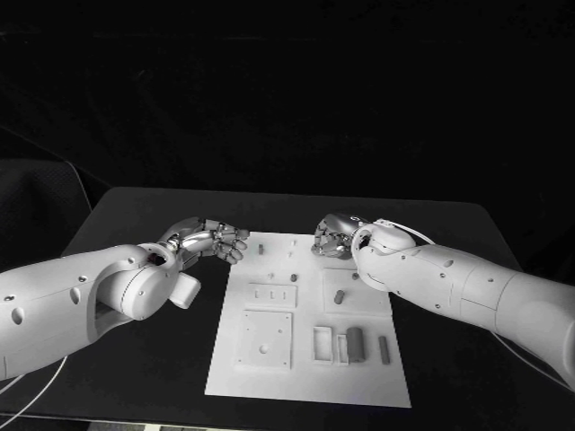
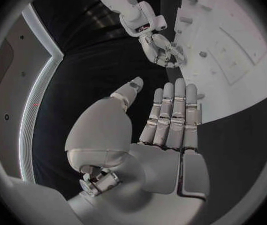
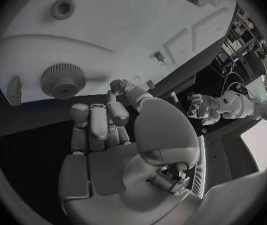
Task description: Assemble the parts on the task board
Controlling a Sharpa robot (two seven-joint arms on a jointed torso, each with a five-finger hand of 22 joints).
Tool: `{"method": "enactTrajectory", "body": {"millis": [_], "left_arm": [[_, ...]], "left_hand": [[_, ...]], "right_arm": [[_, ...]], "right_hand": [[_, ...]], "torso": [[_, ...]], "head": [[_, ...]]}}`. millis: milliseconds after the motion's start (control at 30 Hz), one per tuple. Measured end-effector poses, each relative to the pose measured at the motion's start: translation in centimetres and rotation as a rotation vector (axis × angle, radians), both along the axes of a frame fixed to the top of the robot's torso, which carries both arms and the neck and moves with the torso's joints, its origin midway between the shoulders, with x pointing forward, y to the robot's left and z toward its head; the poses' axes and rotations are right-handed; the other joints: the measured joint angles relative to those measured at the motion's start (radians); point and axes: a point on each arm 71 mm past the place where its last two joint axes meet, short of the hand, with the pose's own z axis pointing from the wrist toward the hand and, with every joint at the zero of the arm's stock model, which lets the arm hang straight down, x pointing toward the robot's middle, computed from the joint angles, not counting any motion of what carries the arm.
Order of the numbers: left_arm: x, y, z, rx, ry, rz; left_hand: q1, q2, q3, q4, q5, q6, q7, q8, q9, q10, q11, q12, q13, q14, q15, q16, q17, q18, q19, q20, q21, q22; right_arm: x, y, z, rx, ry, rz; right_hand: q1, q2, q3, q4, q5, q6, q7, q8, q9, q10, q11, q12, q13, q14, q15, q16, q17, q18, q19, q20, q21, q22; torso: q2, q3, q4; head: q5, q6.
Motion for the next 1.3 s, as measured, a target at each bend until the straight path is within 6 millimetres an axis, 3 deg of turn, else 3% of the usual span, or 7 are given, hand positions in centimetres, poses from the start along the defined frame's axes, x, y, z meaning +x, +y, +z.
{"method": "enactTrajectory", "body": {"millis": [300,633,1300], "left_arm": [[0.0,-0.3,0.1,-0.001,-0.001,-0.005],[0.2,-1.0,0.1,-0.002,-0.002,-0.015],[0.2,-1.4,0.1,-0.003,-0.003,-0.02]], "left_hand": [[0.0,0.0,0.0,0.0,0.0,0.0,0.0,0.0,0.0,0.0,0.0,0.0,0.0,0.0,0.0,0.0,0.0,0.0,0.0,0.0,0.0,0.0],[0.0,0.0,0.0,0.0,0.0,-0.003,-0.003,0.0,0.0,0.0,0.0,0.0,0.0,0.0,0.0,0.0,0.0,0.0,0.0,0.0,0.0,0.0],[0.0,0.0,0.0,0.0,0.0,-0.003,-0.003,0.0,0.0,0.0,0.0,0.0,0.0,0.0,0.0,0.0,0.0,-0.001,0.0,0.0,0.0,0.0]], "right_arm": [[0.6,1.8,1.2,0.009,-0.021,0.012],[0.8,3.7,2.0,0.006,-0.05,0.033],[1.3,4.4,2.2,-0.034,-0.111,0.029]], "right_hand": [[0.0,0.0,0.0,0.0,0.0,0.0,0.0,0.0,0.0,0.002,0.002,0.0,0.0,0.002,-0.002,0.0,0.001,-0.001,0.0,0.0,0.0,0.0],[0.0,0.0,0.0,0.0,0.0,0.001,-0.001,0.0,0.0,0.0,0.0,0.0,0.001,0.003,-0.003,0.004,0.001,-0.001,0.0,0.0,0.0,0.001],[0.0,0.0,0.0,0.0,0.0,0.001,-0.001,0.003,-0.001,-0.001,0.0,0.004,0.002,0.003,-0.002,0.007,0.001,-0.002,0.0,0.0,0.0,0.003]], "torso": [[0.003,-0.0002,0.0012],[0.006,-0.0015,-0.0019],[0.011,-0.0014,0.0033]], "head": [[0.003,0.006],[0.002,0.009],[0.007,0.012]]}}
